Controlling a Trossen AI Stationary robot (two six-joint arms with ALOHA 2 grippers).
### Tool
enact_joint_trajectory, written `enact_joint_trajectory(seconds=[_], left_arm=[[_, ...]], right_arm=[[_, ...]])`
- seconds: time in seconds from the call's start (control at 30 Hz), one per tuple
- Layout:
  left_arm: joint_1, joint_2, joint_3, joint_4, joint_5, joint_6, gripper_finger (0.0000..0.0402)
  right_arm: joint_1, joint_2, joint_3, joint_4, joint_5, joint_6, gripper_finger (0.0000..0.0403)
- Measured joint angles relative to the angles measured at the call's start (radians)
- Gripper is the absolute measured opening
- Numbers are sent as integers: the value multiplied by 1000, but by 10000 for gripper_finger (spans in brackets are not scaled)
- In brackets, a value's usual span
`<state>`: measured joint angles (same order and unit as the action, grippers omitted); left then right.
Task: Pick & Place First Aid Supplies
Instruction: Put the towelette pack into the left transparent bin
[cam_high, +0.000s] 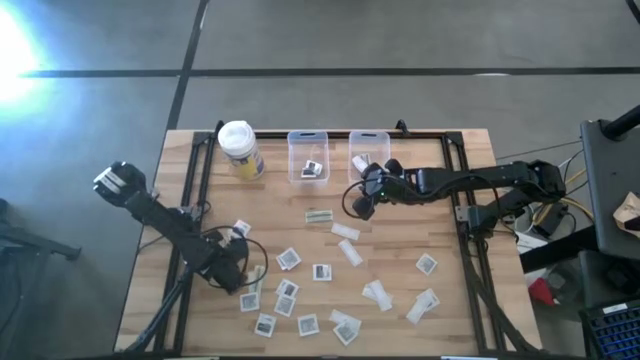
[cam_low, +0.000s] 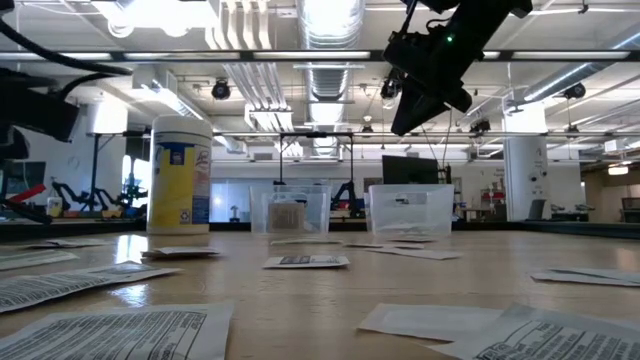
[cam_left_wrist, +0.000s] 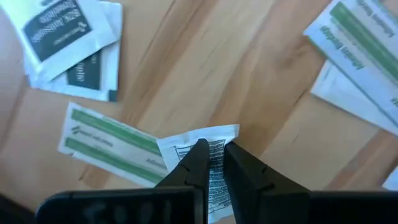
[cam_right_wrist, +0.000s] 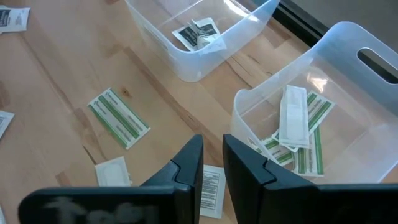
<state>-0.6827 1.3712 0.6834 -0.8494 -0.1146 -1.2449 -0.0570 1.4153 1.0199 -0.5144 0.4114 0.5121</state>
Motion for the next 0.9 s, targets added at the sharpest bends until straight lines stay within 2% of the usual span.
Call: enact_joint_trajectory(seconds=[0.2, 0.43, 0.73, 0.9], left_arm=[[0, -1, 33, -6, -32, 34, 37], [27, -4, 80, -27, -169, 121, 37], [146, -34, 127, -29, -378, 290, 37], [244, -45, 163, 5, -452, 437, 37]], right_arm=[[0, 0, 0, 0, 0, 0, 56], [0, 0, 0, 0, -1, 5, 56], [17, 0, 0, -1, -4, 5, 57], [41, 0, 0, -2, -5, 5, 56]])
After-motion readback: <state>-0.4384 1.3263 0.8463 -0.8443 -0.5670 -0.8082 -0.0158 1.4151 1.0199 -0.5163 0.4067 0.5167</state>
